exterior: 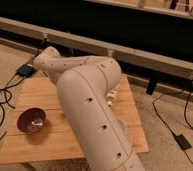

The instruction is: Place the white sponge in the ceramic cup

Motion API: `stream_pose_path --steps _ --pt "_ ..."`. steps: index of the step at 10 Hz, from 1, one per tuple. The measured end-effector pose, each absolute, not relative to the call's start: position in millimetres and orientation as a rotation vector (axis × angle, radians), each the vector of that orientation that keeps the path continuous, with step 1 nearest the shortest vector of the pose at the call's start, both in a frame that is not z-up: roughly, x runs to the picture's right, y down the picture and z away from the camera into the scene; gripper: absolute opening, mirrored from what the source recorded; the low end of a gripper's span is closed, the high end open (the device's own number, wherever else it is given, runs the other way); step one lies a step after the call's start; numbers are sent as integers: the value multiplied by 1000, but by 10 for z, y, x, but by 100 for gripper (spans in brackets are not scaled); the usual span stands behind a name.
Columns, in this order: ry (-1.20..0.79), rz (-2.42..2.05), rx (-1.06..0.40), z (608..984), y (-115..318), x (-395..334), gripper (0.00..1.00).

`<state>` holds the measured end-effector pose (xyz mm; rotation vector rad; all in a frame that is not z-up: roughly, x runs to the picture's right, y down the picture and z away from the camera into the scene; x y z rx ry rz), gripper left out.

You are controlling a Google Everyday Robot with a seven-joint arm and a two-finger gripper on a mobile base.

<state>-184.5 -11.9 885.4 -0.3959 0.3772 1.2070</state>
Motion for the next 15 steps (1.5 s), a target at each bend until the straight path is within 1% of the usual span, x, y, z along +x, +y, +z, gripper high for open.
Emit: stream_pose_path --steps 2,5,10,15 --pt "356 1260 -407 8626 -115 -1732 0" --pt "329 1366 -422 8178 -43 -1455 0" --pt "313 1551 -416 7531 178 -946 0" --pt "340 1683 -371 7115 414 -485 0"
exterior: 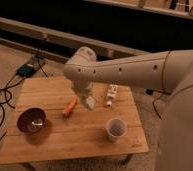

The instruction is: Place the white sponge in the ceramic cup

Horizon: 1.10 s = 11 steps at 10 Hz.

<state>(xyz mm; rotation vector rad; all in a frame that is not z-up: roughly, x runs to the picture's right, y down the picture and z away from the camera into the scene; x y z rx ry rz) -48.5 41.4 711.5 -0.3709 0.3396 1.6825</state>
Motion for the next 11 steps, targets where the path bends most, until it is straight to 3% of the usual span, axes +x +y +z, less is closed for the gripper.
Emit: stream_pose_path --steps 6,11 --pt "383 1817 -311 6721 718 -70 0" --pt "395 1829 -304 6702 777 -19 0"
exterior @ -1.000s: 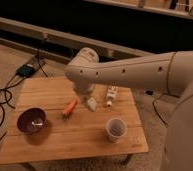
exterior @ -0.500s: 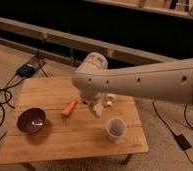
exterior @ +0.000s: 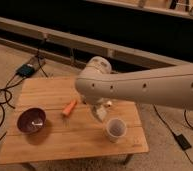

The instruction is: Place the white sponge in the ceramic cup

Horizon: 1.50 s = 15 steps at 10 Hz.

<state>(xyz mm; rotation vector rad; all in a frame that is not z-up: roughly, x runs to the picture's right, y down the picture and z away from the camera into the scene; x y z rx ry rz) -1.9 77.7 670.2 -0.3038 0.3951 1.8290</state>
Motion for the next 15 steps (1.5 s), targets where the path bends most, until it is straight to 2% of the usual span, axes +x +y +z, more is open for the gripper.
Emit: stream_pose_path --steps 9,13,15 --pt "393 1828 -304 6710 765 -33 0" --pt "368 1876 -231 6785 341 233 0" --pt "370 1878 -229 6785 305 245 0"
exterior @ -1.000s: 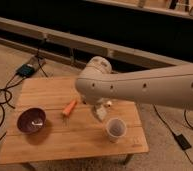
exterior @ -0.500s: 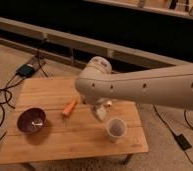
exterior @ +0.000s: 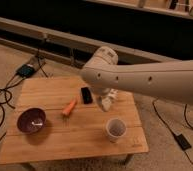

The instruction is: Place the white sponge in the ceramic cup

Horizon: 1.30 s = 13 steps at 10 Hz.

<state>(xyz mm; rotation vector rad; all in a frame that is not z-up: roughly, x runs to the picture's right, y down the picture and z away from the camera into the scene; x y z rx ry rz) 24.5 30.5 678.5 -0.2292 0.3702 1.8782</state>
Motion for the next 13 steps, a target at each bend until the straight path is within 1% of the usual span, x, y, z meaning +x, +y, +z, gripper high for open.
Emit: stream_pose_path --steps 2,6,13 --pt "385 1874 -243 6756 389 243 0" --pt "448 1896 -295 6649 766 381 0" --pt "512 1948 -315 6548 1134 631 0"
